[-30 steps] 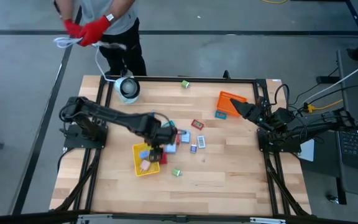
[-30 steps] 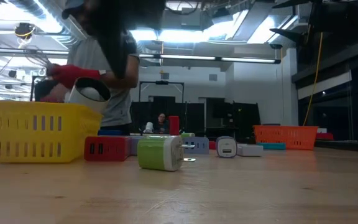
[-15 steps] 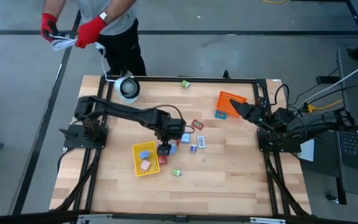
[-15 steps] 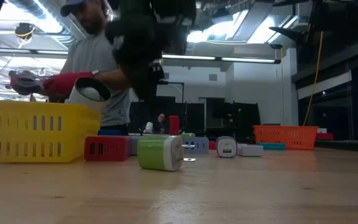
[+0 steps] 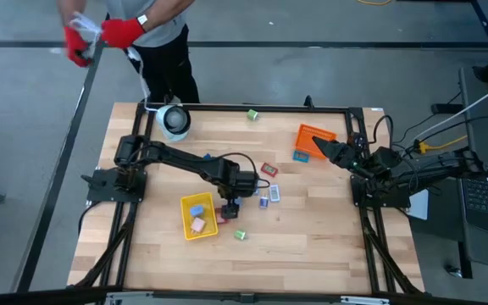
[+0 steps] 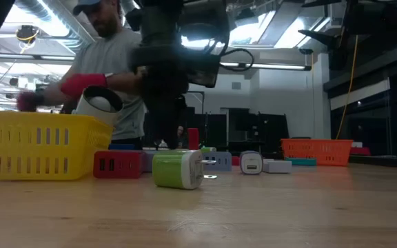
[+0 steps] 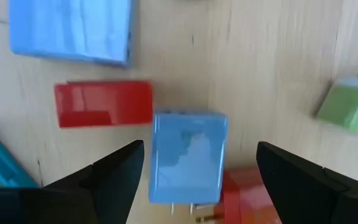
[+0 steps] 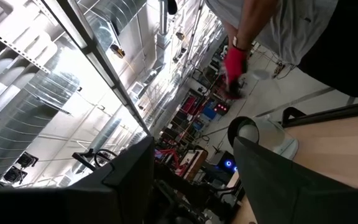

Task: Pick & Place Office items
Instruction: Put the bottom light blue charger adapter into the yellow bin

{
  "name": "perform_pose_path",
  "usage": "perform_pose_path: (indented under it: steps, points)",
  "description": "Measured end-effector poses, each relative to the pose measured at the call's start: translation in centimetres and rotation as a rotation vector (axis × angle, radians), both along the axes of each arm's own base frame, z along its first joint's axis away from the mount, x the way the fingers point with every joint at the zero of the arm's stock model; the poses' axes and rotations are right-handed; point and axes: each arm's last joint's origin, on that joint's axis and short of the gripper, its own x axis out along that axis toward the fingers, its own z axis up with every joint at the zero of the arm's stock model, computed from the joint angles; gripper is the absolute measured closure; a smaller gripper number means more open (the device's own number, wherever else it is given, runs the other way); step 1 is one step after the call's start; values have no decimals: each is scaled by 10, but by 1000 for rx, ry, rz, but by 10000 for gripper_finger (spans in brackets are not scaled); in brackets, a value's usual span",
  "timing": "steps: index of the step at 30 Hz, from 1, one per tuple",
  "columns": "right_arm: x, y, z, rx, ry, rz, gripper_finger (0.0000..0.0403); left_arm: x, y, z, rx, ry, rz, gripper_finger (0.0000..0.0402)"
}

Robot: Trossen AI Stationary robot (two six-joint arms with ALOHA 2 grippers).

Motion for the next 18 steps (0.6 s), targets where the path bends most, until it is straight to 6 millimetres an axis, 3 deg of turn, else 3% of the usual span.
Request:
perform_pose_path:
  steps: [13,18]
  points:
    - [0,0,-1,0,10,0,176,7,-12,-40,-9,101,-12,98]
    - [0,0,-1,1,10,-3,176,6,-14,-41,30,103,-13,155]
